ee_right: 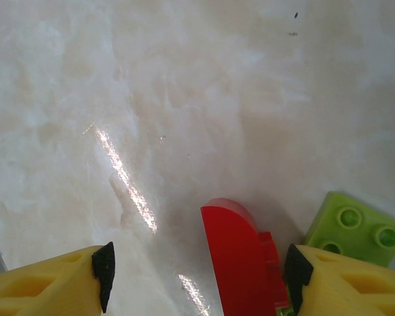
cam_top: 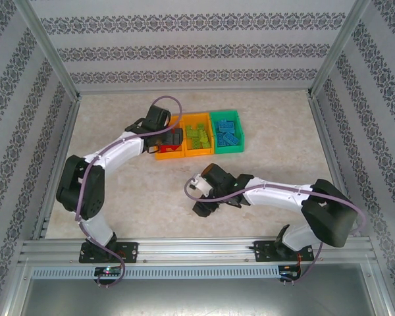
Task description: Sort the legos into containers by color
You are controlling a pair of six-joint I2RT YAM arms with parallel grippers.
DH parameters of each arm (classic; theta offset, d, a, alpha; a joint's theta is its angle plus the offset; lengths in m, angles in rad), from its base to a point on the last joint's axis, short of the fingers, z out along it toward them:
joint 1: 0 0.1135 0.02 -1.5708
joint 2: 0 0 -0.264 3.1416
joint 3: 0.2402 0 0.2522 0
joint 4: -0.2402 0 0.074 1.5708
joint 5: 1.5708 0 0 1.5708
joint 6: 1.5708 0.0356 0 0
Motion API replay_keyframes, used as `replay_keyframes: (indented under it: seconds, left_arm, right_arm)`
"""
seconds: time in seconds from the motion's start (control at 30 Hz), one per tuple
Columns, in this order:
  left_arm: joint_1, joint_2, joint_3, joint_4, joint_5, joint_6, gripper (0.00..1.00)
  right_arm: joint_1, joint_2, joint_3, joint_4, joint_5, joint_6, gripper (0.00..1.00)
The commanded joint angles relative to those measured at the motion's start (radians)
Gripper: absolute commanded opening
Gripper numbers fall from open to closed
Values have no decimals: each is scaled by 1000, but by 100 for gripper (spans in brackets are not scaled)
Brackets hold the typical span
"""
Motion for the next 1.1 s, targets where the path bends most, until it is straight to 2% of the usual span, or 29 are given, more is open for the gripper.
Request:
replay_keyframes:
  seconds: [0.0, 0.47, 0.57, 0.7, 0.83, 1.07]
  left_arm:
    - [7, -44, -24, 35, 15, -31, 100]
    - [10, -70, -59, 44, 14, -46, 100]
    - [11, -83, -69, 47, 15, -46, 100]
    - [17, -102, -83, 49, 8, -48, 100]
    - [21, -126, -108, 58, -2, -55, 100]
    - [28, -193, -187, 94, -47, -85, 100]
  right_arm:
    - [15, 22, -2, -18, 29, 12, 70]
    - [64, 115, 30, -35, 112, 47, 58]
    - [66, 130, 36, -28, 119, 61, 52]
    - [66, 119, 44, -4, 135, 86, 36]
    - [62, 86, 81, 12, 135, 86, 31]
    - [-34, 83, 227, 54, -19, 90, 28]
